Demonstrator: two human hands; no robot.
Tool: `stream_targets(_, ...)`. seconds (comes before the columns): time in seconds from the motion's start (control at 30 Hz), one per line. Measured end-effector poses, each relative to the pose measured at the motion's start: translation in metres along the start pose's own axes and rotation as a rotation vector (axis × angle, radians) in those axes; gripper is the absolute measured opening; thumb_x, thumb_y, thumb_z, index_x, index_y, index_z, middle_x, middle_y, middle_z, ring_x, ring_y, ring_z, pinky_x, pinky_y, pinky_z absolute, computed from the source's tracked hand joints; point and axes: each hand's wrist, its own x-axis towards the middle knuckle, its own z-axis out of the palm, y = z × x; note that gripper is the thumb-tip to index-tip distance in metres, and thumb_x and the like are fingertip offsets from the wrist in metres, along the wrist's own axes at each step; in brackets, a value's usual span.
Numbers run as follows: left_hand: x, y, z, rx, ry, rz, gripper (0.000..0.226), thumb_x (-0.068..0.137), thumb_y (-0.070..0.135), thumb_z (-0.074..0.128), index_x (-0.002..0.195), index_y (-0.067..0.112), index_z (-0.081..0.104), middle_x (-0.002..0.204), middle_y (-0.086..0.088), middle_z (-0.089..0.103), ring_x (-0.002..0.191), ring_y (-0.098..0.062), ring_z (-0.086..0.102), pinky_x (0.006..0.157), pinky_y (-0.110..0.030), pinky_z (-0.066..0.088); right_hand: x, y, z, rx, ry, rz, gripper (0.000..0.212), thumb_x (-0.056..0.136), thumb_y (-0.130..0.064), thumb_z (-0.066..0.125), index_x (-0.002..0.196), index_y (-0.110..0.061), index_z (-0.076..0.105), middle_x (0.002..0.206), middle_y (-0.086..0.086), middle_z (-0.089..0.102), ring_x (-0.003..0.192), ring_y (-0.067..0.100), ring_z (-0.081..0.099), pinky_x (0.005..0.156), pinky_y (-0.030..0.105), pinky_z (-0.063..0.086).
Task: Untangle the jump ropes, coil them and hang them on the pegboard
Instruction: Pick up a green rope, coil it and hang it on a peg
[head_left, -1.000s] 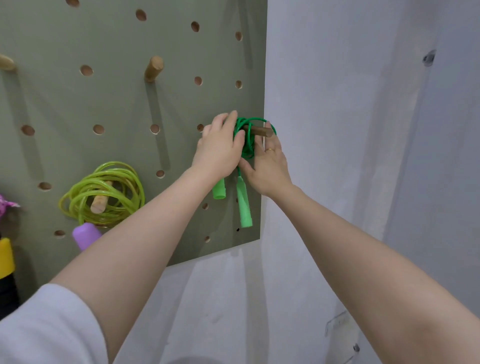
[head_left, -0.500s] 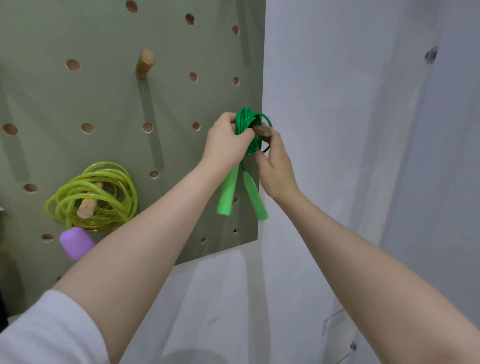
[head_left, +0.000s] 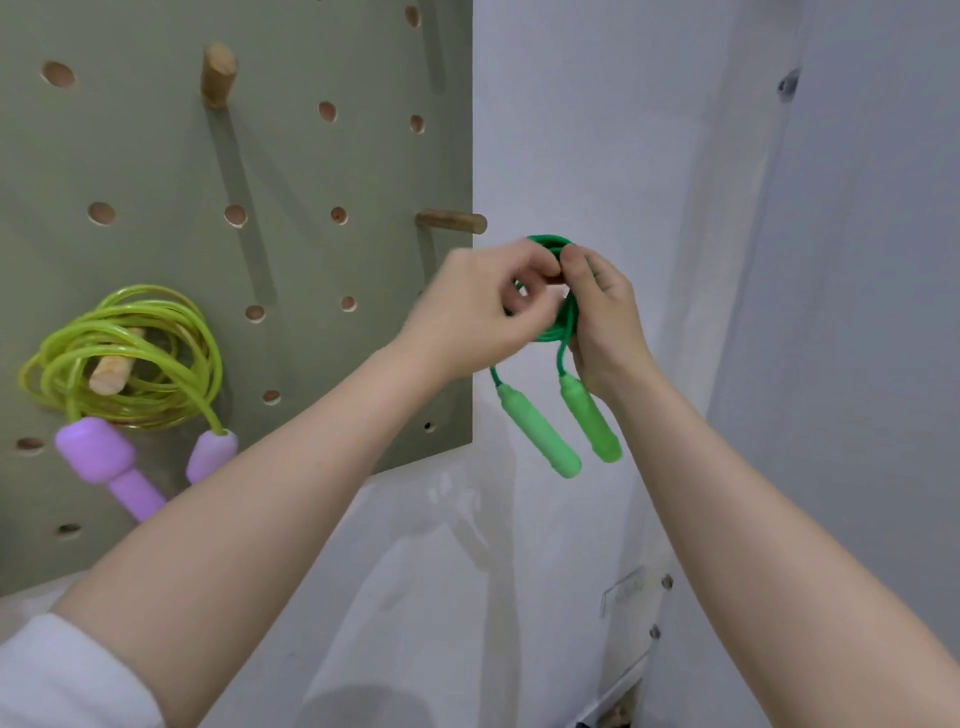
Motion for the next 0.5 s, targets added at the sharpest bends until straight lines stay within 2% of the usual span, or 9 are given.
stream_targets(0.07,0.002,-0.004,-0.016,0.038,0.234,0.033,0.018,0.08,0.028,0.061,0.092,0.014,0.058,0.076,0.007,0.058,0.063,-0.003,0.055,0.064,-0.022,0.048,0.001,-0.003,0.001,0.013,-0.053,0.019,0.026,0.101,-0.019,0.037,0.095,-0.007,0.06,0.081,0.009,0.058,0.054,0.017,0.061,0.052,0.026,0.052)
stream_targets(0.1,0.003,-0.007,-0.023,0.035,0.265,-0.037,0.025,0.079,0.032,0.065,0.095,0.018,0.054,0.078,0.01,0.054,0.066,-0.001,0.051,0.067,-0.018,0.045,0.002,-0.005,0.004,0.003,-0.07,0.019,0.027,0.101,-0.018,0.036,0.094,-0.009,0.06,0.079,0.008,0.055,0.049,0.015,0.058,0.048,0.024,0.05)
stream_targets(0.17,0.005,-0.013,-0.031,-0.061,0.121,-0.291,0.044,0.072,0.048,0.069,0.103,0.025,0.048,0.084,0.014,0.054,0.072,-0.002,0.052,0.072,-0.018,0.045,0.007,-0.007,0.013,-0.046,-0.12,-0.006,0.026,0.101,-0.016,0.037,0.092,-0.01,0.06,0.075,0.008,0.051,0.047,0.011,0.054,0.046,0.022,0.046)
stream_targets(0.23,0.004,-0.021,-0.036,-0.155,-0.008,-0.448,0.051,0.063,0.062,0.063,0.101,0.03,0.05,0.085,0.014,0.06,0.076,-0.004,0.058,0.073,-0.028,0.05,0.014,-0.01,0.023,-0.102,-0.175,-0.054,0.024,0.1,-0.015,0.039,0.091,-0.009,0.061,0.073,0.009,0.05,0.047,0.01,0.052,0.048,0.022,0.045)
stream_targets(0.3,0.003,-0.028,-0.04,-0.166,-0.019,-0.433,0.042,0.065,0.057,0.065,0.096,0.031,0.053,0.086,0.012,0.063,0.076,-0.006,0.062,0.07,-0.032,0.054,0.021,-0.014,0.033,-0.126,-0.181,-0.11,0.023,0.099,-0.013,0.042,0.089,-0.012,0.062,0.067,0.004,0.053,0.048,0.009,0.05,0.05,0.022,0.044)
stream_targets(0.37,0.005,-0.031,-0.047,-0.078,0.039,-0.354,0.032,0.076,0.043,0.07,0.098,0.024,0.055,0.084,0.007,0.064,0.069,-0.01,0.061,0.07,-0.034,0.055,0.028,-0.016,0.043,-0.166,-0.125,-0.182,0.021,0.097,-0.012,0.046,0.086,-0.015,0.062,0.06,-0.009,0.057,0.053,0.005,0.052,0.054,0.02,0.043)
stream_targets(0.43,0.011,-0.033,-0.054,0.057,0.068,-0.284,0.026,0.085,0.033,0.064,0.104,0.017,0.056,0.081,0.005,0.063,0.064,-0.008,0.059,0.067,-0.025,0.051,0.034,-0.012,0.052,-0.187,-0.027,-0.247,0.013,0.093,-0.01,0.053,0.086,-0.017,0.061,0.068,-0.011,0.062,0.064,0.005,0.06,0.064,0.019,0.047)
stream_targets(0.5,0.019,-0.034,-0.056,0.189,0.071,-0.219,0.029,0.089,0.03,0.058,0.112,0.013,0.054,0.075,0.01,0.059,0.064,-0.007,0.056,0.061,-0.017,0.044,0.039,-0.006,0.059,-0.187,0.094,-0.296,0.009,0.088,-0.015,0.058,0.084,-0.023,0.058,0.077,-0.009,0.062,0.072,0.014,0.063,0.072,0.031,0.052)
